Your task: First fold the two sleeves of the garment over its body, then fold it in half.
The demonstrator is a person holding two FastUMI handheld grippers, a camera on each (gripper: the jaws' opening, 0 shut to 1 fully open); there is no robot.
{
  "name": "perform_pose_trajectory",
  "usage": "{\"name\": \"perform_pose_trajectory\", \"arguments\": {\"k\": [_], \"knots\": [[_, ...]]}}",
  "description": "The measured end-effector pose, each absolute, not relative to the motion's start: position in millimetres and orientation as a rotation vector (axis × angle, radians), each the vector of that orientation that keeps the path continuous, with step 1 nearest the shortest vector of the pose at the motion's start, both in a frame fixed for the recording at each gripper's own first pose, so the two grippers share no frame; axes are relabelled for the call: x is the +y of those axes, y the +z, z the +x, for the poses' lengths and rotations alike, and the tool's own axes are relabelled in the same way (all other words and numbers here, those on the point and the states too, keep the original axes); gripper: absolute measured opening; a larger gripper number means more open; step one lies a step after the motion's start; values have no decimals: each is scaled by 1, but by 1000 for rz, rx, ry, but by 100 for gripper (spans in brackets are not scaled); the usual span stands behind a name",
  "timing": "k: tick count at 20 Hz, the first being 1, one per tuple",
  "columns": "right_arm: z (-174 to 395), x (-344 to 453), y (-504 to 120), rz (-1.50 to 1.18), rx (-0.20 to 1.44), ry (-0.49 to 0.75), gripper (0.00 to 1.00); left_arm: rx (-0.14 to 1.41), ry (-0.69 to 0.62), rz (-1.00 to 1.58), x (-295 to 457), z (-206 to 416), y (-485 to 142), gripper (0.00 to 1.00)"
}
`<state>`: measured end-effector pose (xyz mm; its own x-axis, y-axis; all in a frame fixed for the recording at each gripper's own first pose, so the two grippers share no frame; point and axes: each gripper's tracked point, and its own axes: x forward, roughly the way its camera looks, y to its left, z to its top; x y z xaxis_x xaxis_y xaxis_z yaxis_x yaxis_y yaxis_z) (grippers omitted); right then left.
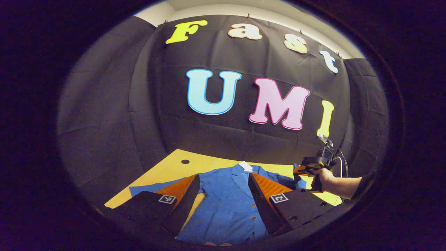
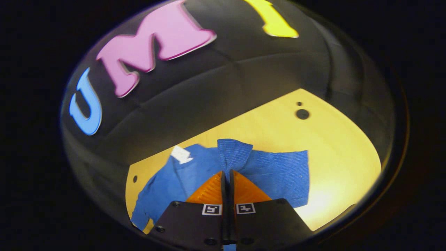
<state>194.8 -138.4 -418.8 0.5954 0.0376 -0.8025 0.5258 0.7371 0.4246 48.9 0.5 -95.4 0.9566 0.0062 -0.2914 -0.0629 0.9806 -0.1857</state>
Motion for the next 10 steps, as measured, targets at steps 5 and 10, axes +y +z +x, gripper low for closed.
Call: {"name": "perform_pose_trajectory", "arguments": {"k": [5, 10], "knots": [[281, 20, -446, 675, 942, -86, 1, 315, 209, -235, 77, 5, -114, 81], [300, 123, -495, 557, 1070, 13, 1, 363, 388, -282, 147, -53, -145, 80]]}}
